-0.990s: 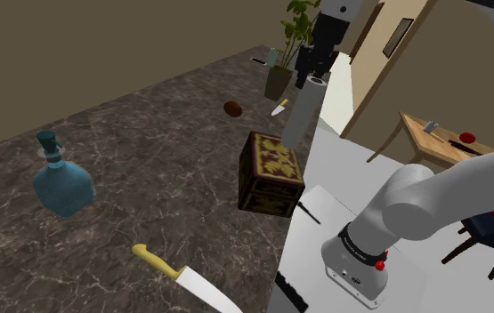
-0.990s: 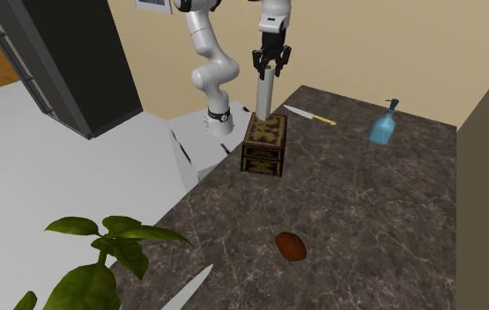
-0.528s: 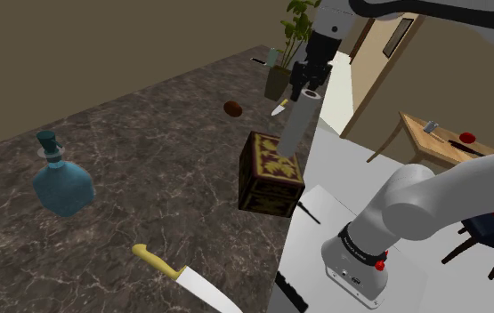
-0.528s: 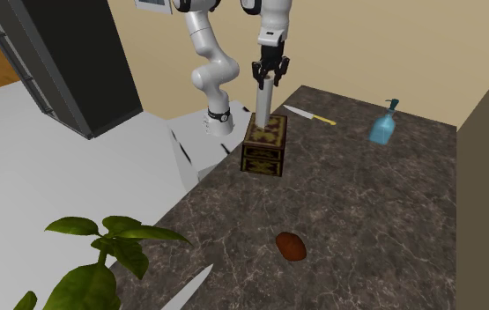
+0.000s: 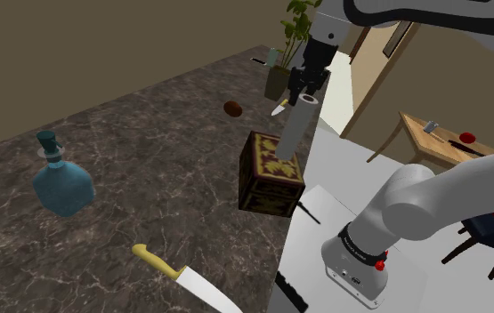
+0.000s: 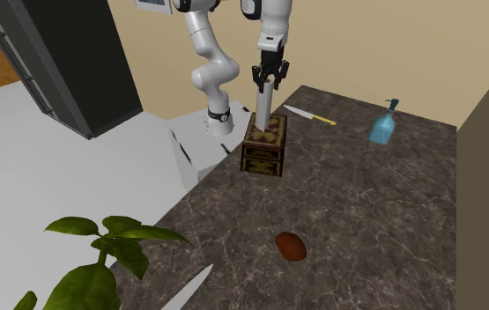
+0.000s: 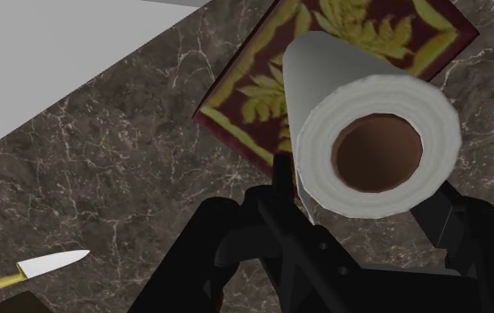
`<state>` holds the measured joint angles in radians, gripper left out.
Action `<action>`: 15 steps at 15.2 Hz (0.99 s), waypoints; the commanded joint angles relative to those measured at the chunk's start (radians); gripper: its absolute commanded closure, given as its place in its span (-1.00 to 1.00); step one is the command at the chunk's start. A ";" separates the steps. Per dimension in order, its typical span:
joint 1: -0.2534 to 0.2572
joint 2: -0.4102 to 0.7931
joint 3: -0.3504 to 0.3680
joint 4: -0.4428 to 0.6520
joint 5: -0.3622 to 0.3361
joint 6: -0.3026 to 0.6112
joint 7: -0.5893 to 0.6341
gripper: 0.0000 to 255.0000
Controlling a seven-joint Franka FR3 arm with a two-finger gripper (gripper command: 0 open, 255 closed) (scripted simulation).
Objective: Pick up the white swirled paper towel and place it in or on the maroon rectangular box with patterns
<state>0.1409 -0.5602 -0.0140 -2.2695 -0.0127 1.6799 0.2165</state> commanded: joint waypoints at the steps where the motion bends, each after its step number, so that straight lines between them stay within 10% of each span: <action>1: 0.000 0.000 0.000 0.000 0.000 0.000 0.000 1.00; 2: 0.000 0.000 0.000 0.000 0.000 0.000 0.000 1.00; 3: 0.000 0.000 0.000 0.000 0.000 0.000 0.000 -1.00; 15: 0.000 0.025 0.001 0.147 0.001 -0.122 0.000 -1.00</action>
<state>0.1415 -0.5364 -0.0129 -2.1267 -0.0117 1.5616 0.2163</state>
